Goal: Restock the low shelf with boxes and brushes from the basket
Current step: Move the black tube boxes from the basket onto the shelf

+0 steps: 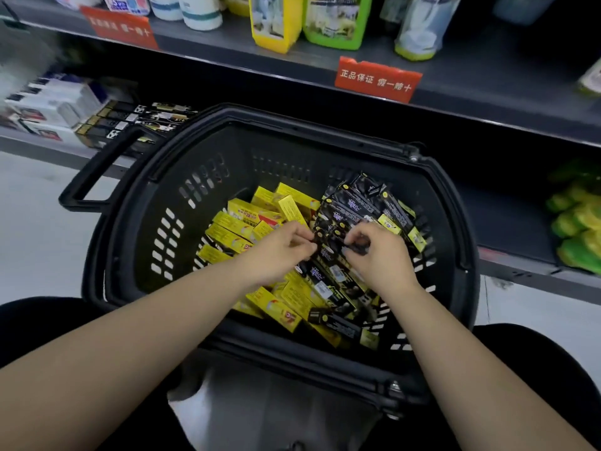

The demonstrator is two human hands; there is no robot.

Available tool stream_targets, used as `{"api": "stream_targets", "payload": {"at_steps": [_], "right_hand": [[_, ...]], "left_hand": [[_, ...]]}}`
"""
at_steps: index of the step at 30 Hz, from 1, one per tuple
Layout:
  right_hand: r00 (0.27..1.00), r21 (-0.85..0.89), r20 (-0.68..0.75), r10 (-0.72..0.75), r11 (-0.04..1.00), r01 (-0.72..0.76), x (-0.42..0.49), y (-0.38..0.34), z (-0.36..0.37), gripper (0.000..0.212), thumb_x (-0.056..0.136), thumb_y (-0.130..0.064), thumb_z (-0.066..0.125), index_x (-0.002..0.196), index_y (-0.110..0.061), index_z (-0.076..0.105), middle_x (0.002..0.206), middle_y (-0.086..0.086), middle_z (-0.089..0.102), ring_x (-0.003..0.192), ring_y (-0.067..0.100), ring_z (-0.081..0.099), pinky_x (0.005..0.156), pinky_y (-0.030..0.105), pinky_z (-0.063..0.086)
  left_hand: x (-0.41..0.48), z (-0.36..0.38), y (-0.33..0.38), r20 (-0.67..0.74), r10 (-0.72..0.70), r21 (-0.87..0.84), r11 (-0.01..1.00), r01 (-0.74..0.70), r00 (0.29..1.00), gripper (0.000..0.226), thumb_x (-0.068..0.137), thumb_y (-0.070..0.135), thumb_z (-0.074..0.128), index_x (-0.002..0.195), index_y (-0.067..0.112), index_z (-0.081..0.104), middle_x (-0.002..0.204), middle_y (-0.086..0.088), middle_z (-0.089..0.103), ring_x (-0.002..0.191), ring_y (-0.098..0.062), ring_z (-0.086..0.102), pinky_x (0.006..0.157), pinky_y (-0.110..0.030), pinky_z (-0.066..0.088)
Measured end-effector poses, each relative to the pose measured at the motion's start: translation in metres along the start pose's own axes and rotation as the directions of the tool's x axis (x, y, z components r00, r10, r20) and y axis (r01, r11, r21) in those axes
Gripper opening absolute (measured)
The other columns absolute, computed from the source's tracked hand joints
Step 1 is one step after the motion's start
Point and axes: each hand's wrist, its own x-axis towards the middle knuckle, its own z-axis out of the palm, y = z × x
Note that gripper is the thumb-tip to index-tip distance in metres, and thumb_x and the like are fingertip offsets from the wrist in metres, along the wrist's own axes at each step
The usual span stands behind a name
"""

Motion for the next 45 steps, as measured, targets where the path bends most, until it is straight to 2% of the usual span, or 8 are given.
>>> {"api": "stream_targets", "payload": {"at_steps": [3, 7, 12, 18, 24, 28, 32, 45], "right_hand": [[0.99, 0.223, -0.011, 0.138, 0.966, -0.132, 0.004, -0.004, -0.005, 0.032, 0.08, -0.011, 0.069, 0.105, -0.027, 0.058, 0.078, -0.013, 0.062, 0.065, 0.0, 0.055, 0.064, 0.015, 0.044], [0.981, -0.262, 0.162, 0.106, 0.963, -0.061, 0.004, -0.004, -0.003, 0.057, 0.073, -0.032, 0.078, 0.121, -0.026, 0.048, 0.116, -0.003, 0.049, 0.106, 0.017, 0.049, 0.081, 0.034, 0.048], [0.986, -0.317, 0.099, 0.133, 0.944, -0.096, 0.006, -0.01, 0.0, 0.054, 0.074, -0.032, 0.076, 0.121, -0.021, 0.052, 0.112, 0.0, 0.057, 0.098, 0.018, 0.057, 0.077, 0.029, 0.046], [0.917, 0.47, 0.228, 0.328, 0.787, -0.399, 0.009, -0.042, -0.002, 0.023, 0.077, -0.026, 0.069, 0.097, -0.023, 0.057, 0.087, -0.004, 0.065, 0.083, 0.014, 0.061, 0.071, 0.03, 0.048], [0.845, 0.685, 0.386, 0.369, 0.499, -0.531, 0.008, -0.067, 0.005, 0.028, 0.094, -0.044, 0.047, 0.099, -0.02, 0.059, 0.075, -0.003, 0.065, 0.055, 0.008, 0.058, 0.054, 0.024, 0.052], [0.911, 0.177, 0.211, 0.353, 0.903, -0.391, 0.013, -0.05, -0.013, 0.023, 0.095, -0.037, 0.047, 0.11, -0.025, 0.059, 0.095, -0.01, 0.059, 0.076, 0.004, 0.061, 0.074, 0.025, 0.053], [0.931, -0.469, 0.157, 0.33, 0.854, -0.223, 0.008, -0.037, -0.006, 0.05, 0.086, -0.036, 0.063, 0.13, -0.02, 0.046, 0.124, 0.0, 0.049, 0.104, 0.019, 0.059, 0.082, 0.032, 0.05], [0.974, -0.342, -0.072, 0.216, 0.912, -0.227, -0.012, -0.03, 0.024, 0.041, 0.084, -0.018, 0.067, 0.122, -0.017, 0.049, 0.118, 0.004, 0.059, 0.105, 0.026, 0.055, 0.08, 0.034, 0.048]], "left_hand": [[-0.009, -0.002, 0.002, 0.048, -0.017, -0.081, 0.997, 0.021, 0.999, 0.023, 0.096, 0.021, 0.048, 0.119, 0.017, 0.048, 0.115, -0.005, 0.057, 0.103, -0.011, 0.059, 0.091, -0.025, 0.049], [-0.012, 0.0, 0.004, 0.144, -0.066, -0.104, 0.991, 0.082, 0.987, 0.029, 0.097, 0.021, 0.047, 0.125, 0.016, 0.048, 0.121, -0.005, 0.056, 0.107, -0.01, 0.058, 0.086, -0.017, 0.048], [-0.009, -0.001, -0.005, 0.208, -0.09, -0.126, 0.985, 0.118, 0.974, 0.033, 0.096, 0.024, 0.047, 0.13, 0.02, 0.047, 0.122, -0.001, 0.057, 0.107, -0.009, 0.058, 0.089, -0.019, 0.047], [-0.008, -0.01, -0.004, 0.262, 0.031, -0.227, 0.974, 0.03, 0.964, 0.055, 0.083, 0.038, 0.06, 0.13, 0.043, 0.034, 0.114, 0.018, 0.054, 0.103, 0.006, 0.057, 0.088, -0.016, 0.047], [0.002, -0.03, -0.002, 0.316, 0.006, -0.44, 0.887, 0.141, 0.949, 0.038, 0.09, 0.005, 0.052, 0.123, 0.024, 0.054, 0.11, 0.001, 0.067, 0.105, -0.013, 0.06, 0.095, -0.032, 0.046], [0.016, -0.046, -0.007, 0.352, -0.136, -0.575, 0.749, 0.329, 0.926, 0.03, 0.091, 0.003, 0.04, 0.106, 0.019, 0.061, 0.094, -0.008, 0.07, 0.084, -0.022, 0.068, 0.084, -0.043, 0.052], [0.024, -0.057, -0.016, 0.383, -0.147, -0.541, 0.765, 0.35, 0.912, 0.034, 0.087, 0.0, 0.038, 0.104, 0.019, 0.061, 0.094, -0.007, 0.073, 0.086, -0.019, 0.066, 0.082, -0.039, 0.048], [0.02, -0.065, -0.019, 0.402, -0.159, -0.599, 0.699, 0.391, 0.902, 0.032, 0.089, 0.013, 0.04, 0.117, 0.011, 0.056, 0.085, -0.002, 0.072, 0.075, -0.013, 0.069, 0.074, -0.032, 0.054]]}}
